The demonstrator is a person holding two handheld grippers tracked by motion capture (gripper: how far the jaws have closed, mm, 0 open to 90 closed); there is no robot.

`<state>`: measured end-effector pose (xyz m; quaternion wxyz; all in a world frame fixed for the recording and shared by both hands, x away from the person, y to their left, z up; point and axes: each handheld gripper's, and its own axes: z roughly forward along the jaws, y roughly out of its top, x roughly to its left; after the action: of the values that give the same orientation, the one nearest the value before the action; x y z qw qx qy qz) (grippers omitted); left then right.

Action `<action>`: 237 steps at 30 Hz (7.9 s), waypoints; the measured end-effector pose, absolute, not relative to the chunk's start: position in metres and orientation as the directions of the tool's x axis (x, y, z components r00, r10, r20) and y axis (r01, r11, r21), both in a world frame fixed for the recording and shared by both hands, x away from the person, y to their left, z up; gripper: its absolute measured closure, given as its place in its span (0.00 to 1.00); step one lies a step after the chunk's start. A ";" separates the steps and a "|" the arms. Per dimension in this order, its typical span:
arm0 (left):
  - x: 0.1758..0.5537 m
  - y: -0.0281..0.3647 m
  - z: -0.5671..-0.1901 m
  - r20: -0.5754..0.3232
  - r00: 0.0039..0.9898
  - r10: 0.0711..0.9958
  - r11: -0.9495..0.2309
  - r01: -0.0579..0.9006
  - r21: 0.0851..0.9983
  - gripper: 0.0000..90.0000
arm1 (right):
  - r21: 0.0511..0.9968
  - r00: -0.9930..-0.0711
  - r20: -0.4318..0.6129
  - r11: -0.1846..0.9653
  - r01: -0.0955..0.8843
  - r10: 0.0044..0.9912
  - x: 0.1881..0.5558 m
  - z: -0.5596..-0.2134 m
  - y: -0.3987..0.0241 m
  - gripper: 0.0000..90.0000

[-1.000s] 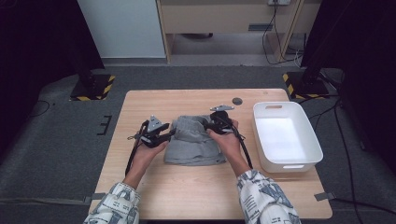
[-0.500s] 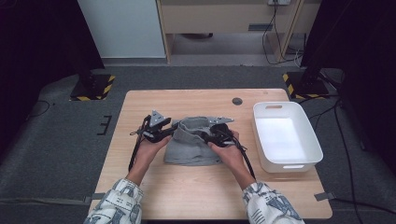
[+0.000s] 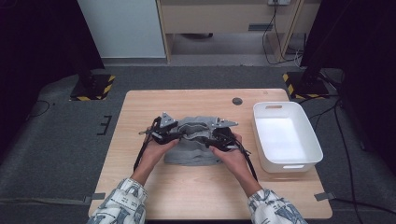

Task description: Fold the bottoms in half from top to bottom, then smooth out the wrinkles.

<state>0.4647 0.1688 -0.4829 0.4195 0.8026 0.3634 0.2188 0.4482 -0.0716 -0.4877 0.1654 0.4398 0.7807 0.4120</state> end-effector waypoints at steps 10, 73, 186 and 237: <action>0.468 0.166 -0.492 0.055 0.645 0.762 -0.420 0.430 0.799 0.62 | 0.815 -0.581 0.123 0.251 0.522 0.805 0.450 -0.473 -0.070 0.46; 0.442 0.162 -0.462 0.043 0.688 0.724 -0.414 0.384 0.825 0.89 | 0.828 -0.616 0.096 0.281 0.486 0.782 0.458 -0.463 -0.070 0.89; 0.498 0.207 -0.527 -0.047 0.598 0.800 -0.365 0.549 0.752 0.89 | 0.701 -0.520 0.071 0.329 0.633 0.851 0.472 -0.511 -0.077 0.80; 0.438 0.180 -0.510 0.079 0.688 0.722 -0.493 0.431 0.756 0.56 | 0.684 -0.626 0.094 0.406 0.605 0.774 0.432 -0.514 -0.056 0.40</action>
<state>0.4376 0.1796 -0.5104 0.3690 0.8413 0.3425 0.1969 0.4319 -0.0562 -0.5136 0.1196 0.4155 0.8300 0.3524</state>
